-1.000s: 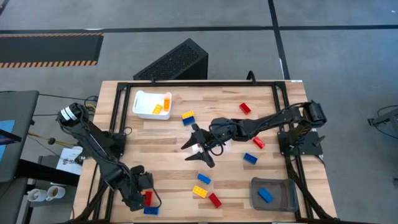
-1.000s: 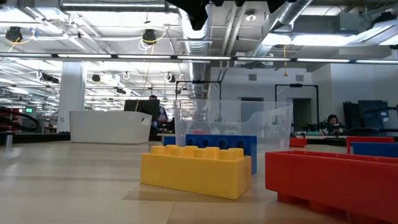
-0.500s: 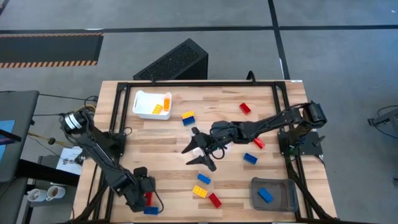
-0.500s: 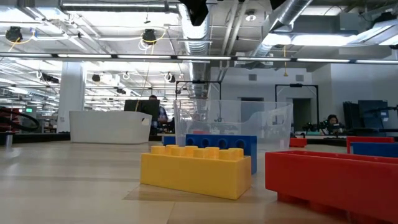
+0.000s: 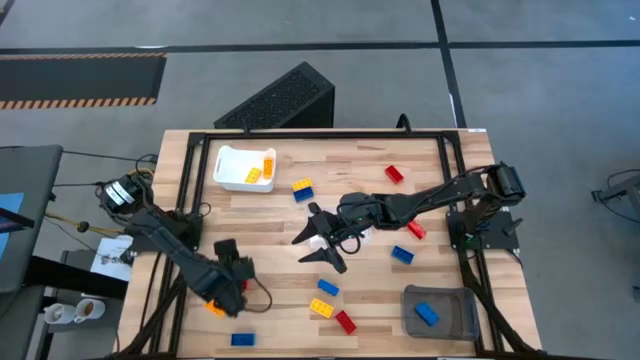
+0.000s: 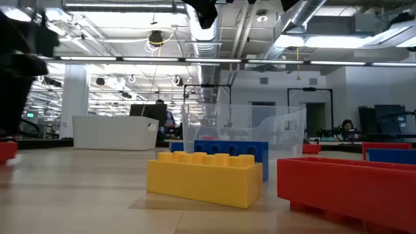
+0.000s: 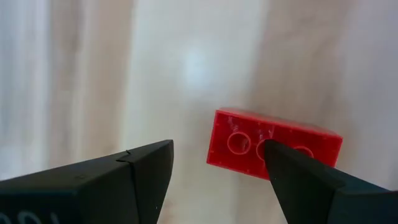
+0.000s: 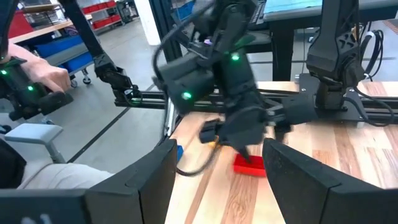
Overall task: Sort & place blocks by color
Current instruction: Put the red game piece into the transparent bin
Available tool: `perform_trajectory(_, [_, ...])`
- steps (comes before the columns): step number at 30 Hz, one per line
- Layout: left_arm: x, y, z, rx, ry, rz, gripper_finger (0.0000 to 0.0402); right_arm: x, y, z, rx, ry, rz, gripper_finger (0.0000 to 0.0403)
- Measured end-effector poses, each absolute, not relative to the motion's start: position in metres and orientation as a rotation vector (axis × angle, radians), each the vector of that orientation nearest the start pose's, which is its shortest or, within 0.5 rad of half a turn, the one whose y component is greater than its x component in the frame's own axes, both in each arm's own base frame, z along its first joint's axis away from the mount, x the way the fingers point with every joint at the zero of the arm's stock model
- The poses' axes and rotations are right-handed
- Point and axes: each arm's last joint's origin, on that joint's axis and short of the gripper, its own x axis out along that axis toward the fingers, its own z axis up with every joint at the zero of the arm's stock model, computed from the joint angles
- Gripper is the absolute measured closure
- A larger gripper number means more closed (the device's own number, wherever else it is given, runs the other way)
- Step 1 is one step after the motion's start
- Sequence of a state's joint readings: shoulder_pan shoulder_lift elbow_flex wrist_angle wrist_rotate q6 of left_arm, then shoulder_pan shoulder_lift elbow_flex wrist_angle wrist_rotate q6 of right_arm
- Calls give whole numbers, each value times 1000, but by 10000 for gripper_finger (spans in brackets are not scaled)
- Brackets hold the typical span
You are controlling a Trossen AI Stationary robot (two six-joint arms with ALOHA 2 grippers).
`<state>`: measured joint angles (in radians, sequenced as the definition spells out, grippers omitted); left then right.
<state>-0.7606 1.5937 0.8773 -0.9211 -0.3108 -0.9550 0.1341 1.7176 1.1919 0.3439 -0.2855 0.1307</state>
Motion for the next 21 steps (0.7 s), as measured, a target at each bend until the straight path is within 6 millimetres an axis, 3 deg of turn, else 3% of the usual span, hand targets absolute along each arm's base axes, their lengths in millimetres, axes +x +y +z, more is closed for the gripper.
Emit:
perform_trajectory(6, [187, -147, 182, -33, 1304, 267, 168, 390, 61, 275, 143, 223, 405, 143])
perform_trajectory(13, [179, -127, 213, -545, 1139, 551, 168, 390, 61, 275, 143, 226, 405, 143])
perform_trajectory(17, [180, -131, 212, -708, 1127, 621, 168, 390, 61, 274, 144, 230, 405, 143])
perform_trajectory(21, [190, -142, 198, -775, 1161, 644, 160, 389, 66, 274, 144, 235, 418, 143])
